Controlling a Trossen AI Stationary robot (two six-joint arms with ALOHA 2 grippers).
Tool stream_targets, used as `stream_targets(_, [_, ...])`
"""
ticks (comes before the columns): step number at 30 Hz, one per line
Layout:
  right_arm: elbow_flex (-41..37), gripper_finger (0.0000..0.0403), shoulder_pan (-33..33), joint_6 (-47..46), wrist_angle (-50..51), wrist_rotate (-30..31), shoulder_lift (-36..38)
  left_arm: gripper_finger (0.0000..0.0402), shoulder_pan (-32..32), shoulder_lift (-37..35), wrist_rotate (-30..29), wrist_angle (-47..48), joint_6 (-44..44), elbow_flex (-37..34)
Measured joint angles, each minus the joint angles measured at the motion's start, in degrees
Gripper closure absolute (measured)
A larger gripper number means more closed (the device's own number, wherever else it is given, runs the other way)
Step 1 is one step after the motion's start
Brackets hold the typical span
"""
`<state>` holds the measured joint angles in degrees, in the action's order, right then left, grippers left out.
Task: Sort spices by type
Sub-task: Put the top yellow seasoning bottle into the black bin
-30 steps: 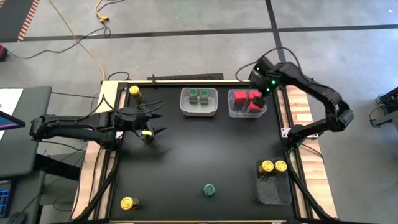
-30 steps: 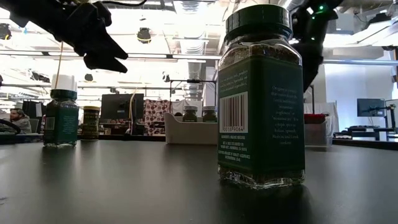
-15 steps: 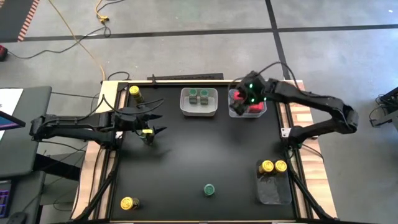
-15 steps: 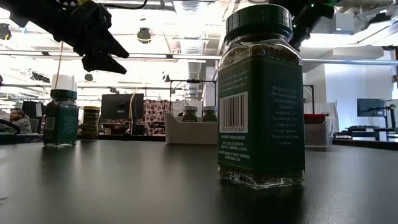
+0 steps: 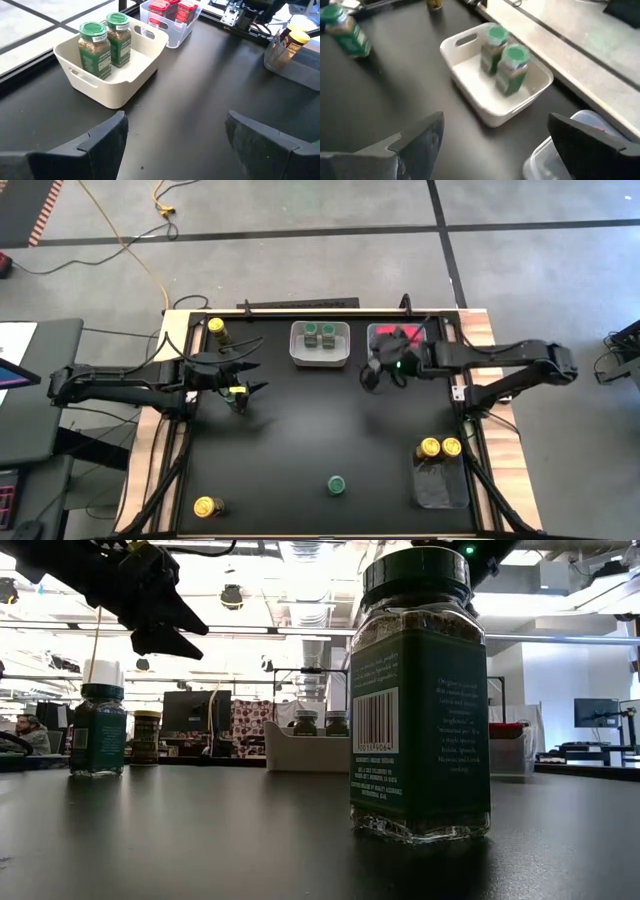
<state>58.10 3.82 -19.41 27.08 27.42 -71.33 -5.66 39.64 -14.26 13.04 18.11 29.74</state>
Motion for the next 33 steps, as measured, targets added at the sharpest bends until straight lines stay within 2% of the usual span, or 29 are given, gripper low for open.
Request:
stream_targets(7, [-6.44, 0.0017, -6.56, -9.94, -1.42, 7.13, 0.17, 0.0082, -0.01, 0.00, -0.07, -0.11, 1.77, 0.00])
stream_targets(14, [-12.24, 0.0017, -10.58, -12.83, -7.04, 12.73, 0.20, 0.0082, 0.01, 0.00, -0.29, -1.14, 3.07, 0.00])
stream_targets(20, [-18.32, 0.0017, -13.54, -14.23, -14.83, 14.49, 0.73, 0.0082, -0.01, 0.00, -4.70, -3.72, 6.10, 0.02])
stream_targets(27, [-27.17, 0.0017, -15.42, -11.36, -28.00, 14.74, 6.19, 0.0082, -0.03, 0.27, -5.74, -4.99, 8.65, 0.04])
stream_targets(33, [-33.57, 0.0017, -14.45, -2.42, -40.16, 14.17, 11.98, 0.0082, -0.03, 1.67, -7.49, -5.47, 7.38, 0.09])
